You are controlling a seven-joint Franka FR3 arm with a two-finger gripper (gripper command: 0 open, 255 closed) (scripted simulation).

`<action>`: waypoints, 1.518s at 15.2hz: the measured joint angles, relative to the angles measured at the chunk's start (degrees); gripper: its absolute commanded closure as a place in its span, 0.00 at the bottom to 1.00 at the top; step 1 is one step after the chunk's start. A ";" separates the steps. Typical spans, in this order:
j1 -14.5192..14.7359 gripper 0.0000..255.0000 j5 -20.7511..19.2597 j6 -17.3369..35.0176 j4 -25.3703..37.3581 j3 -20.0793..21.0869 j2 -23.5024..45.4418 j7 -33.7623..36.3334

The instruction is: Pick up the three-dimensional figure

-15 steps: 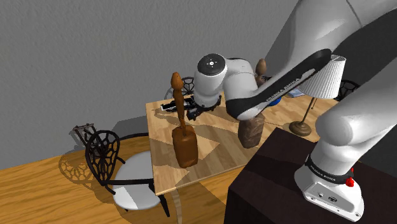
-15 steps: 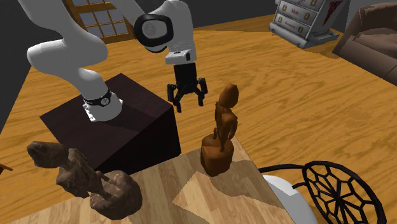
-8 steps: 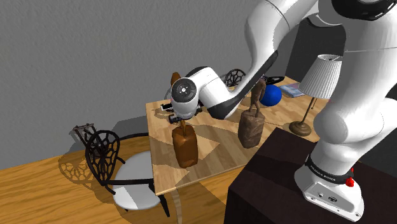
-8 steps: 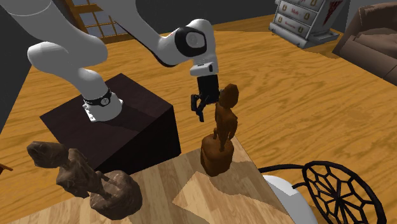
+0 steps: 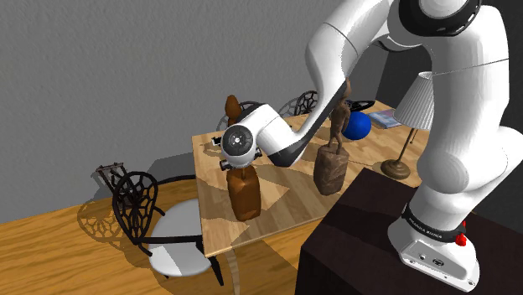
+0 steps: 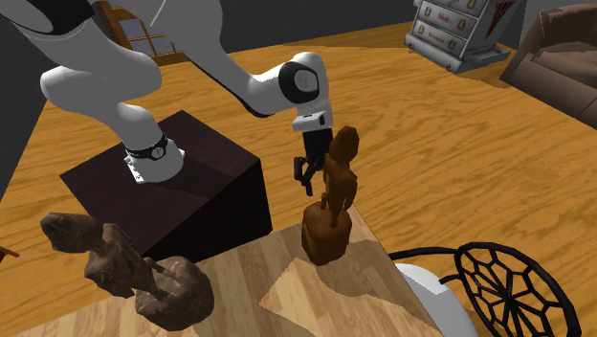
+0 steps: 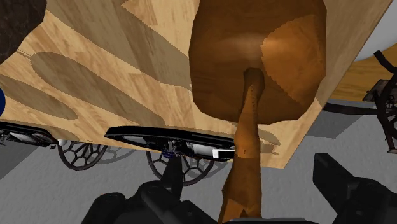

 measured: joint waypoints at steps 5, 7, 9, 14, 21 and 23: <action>0.63 1.00 -1.26 -0.13 0.13 -0.71 1.01 0.95; 0.68 1.00 -1.27 -0.17 0.18 -0.72 1.06 0.94; 0.69 1.00 -1.24 -0.18 0.19 -0.72 1.06 0.93; 0.10 1.00 -0.37 0.04 -0.08 -0.24 0.31 0.27; -3.03 1.00 4.94 1.11 -0.55 3.11 -4.69 -3.91; -3.96 1.00 6.37 1.45 -0.46 3.93 -5.98 -5.24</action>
